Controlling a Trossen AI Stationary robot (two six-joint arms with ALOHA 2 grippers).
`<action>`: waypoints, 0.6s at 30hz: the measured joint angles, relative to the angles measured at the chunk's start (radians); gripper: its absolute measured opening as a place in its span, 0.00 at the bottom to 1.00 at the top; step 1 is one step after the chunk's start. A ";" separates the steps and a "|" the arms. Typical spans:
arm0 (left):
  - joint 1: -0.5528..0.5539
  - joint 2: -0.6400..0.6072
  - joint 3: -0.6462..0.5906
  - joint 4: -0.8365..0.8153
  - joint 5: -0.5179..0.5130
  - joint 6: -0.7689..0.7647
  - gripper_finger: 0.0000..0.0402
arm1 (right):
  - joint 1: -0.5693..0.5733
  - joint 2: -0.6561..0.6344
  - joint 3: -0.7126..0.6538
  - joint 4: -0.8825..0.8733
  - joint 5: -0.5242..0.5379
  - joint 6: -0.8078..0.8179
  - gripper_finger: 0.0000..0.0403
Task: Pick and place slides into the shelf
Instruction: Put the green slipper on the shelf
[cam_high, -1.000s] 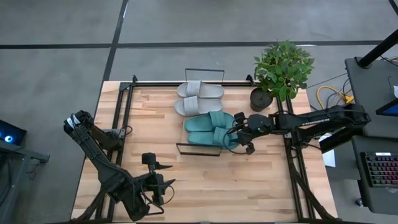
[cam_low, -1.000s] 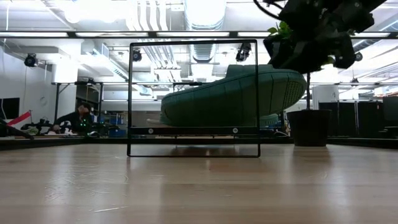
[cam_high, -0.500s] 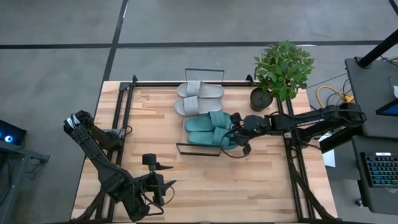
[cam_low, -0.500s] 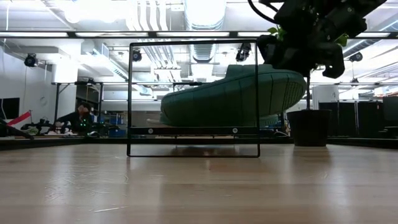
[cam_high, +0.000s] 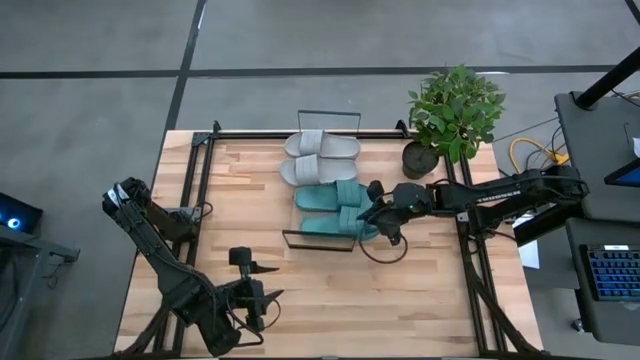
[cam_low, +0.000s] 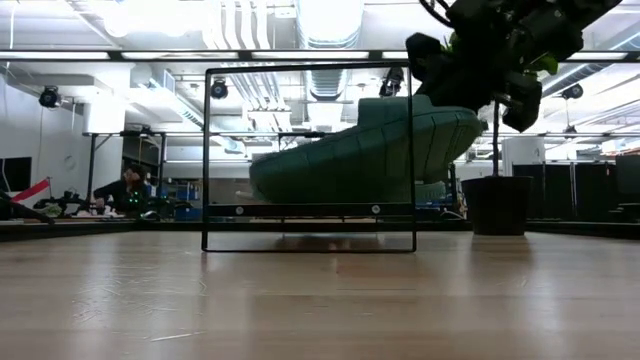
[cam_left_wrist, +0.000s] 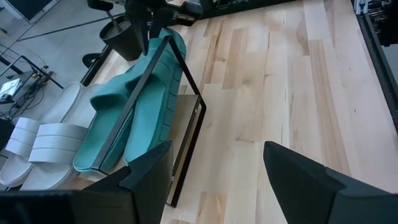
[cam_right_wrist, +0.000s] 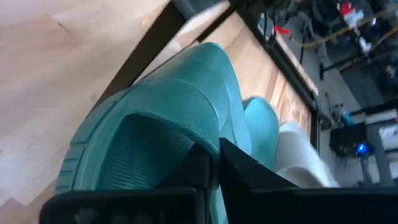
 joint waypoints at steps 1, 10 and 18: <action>0.000 0.000 0.000 0.000 0.000 0.000 0.59 | 0.000 0.000 0.000 0.006 -0.009 -0.011 0.03; 0.000 0.000 0.000 -0.001 0.000 0.005 0.59 | 0.000 0.000 0.000 0.036 -0.020 -0.099 0.03; 0.000 0.000 -0.002 0.000 0.000 0.007 0.59 | -0.002 0.000 0.001 0.078 -0.020 -0.221 0.03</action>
